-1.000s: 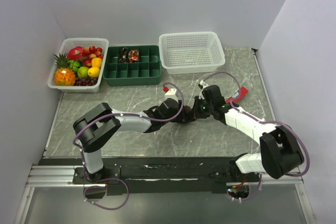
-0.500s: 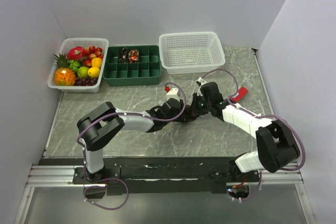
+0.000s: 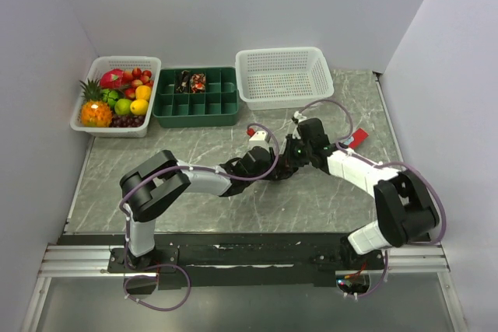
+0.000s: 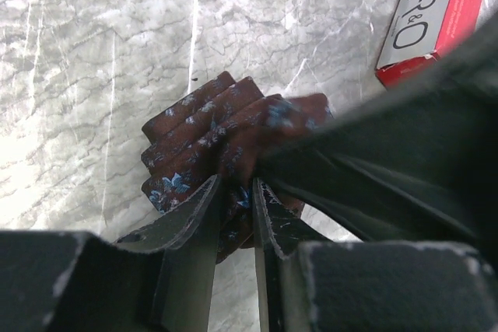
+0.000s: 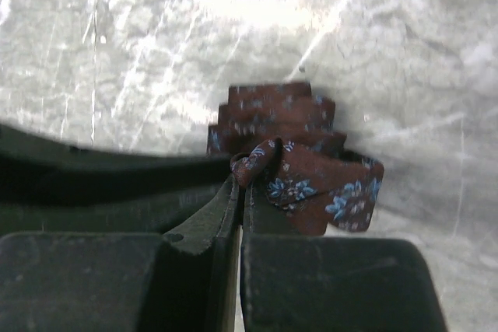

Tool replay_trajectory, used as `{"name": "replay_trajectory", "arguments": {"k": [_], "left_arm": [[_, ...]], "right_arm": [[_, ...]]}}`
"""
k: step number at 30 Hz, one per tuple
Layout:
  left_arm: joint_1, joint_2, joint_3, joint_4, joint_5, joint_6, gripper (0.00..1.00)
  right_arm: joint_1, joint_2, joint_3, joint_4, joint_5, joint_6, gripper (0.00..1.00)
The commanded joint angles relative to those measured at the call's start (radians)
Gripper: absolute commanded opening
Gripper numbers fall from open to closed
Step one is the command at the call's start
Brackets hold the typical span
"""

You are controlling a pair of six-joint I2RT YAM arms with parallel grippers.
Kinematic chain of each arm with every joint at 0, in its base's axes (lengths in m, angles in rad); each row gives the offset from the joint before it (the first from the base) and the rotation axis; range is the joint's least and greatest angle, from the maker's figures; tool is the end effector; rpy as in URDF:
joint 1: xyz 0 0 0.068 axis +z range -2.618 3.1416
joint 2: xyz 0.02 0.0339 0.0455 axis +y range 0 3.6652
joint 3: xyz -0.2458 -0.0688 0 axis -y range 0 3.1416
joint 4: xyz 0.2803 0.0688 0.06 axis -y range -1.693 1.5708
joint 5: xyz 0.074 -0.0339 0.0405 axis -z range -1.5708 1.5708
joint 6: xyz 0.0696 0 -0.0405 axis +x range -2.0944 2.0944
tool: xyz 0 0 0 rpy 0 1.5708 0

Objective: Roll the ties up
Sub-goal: Roll the tie at the center of the board.

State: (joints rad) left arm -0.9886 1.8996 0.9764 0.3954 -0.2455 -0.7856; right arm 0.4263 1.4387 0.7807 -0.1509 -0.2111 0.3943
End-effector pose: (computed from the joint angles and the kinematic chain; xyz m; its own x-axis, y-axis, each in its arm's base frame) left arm 0.2553 -0.3570 0.0875 -0.6871 -0.2039 -0.6973 0.2953 0.7986 -0.5245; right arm 0.3073 0.1556 0.1304 -0.8141 0.0428 -0.5791 -0.2418 0.8817 0.4052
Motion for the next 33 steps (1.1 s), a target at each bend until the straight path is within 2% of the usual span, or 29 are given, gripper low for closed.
{"name": "replay_trajectory", "arguments": {"k": [1,11,25,31,33], "left_arm": [[-0.03,0.087,-0.044,-0.178,0.041,0.022,0.28],[-0.028,0.056,-0.073,-0.164,0.032,0.011,0.29],[-0.027,-0.102,-0.157,-0.179,-0.034,-0.047,0.3],[-0.028,-0.177,-0.225,-0.165,-0.046,-0.127,0.28],[-0.028,-0.212,-0.254,-0.144,-0.057,-0.147,0.25]], "right_arm": [[0.019,0.077,0.081,0.011,-0.085,-0.023,0.0],[0.083,0.193,0.127,-0.099,-0.004,-0.025,0.0],[0.123,0.106,0.017,-0.147,0.006,0.07,0.0],[0.132,0.106,-0.032,-0.133,0.016,0.107,0.0],[0.132,0.108,-0.037,-0.128,0.021,0.115,0.0]]}}
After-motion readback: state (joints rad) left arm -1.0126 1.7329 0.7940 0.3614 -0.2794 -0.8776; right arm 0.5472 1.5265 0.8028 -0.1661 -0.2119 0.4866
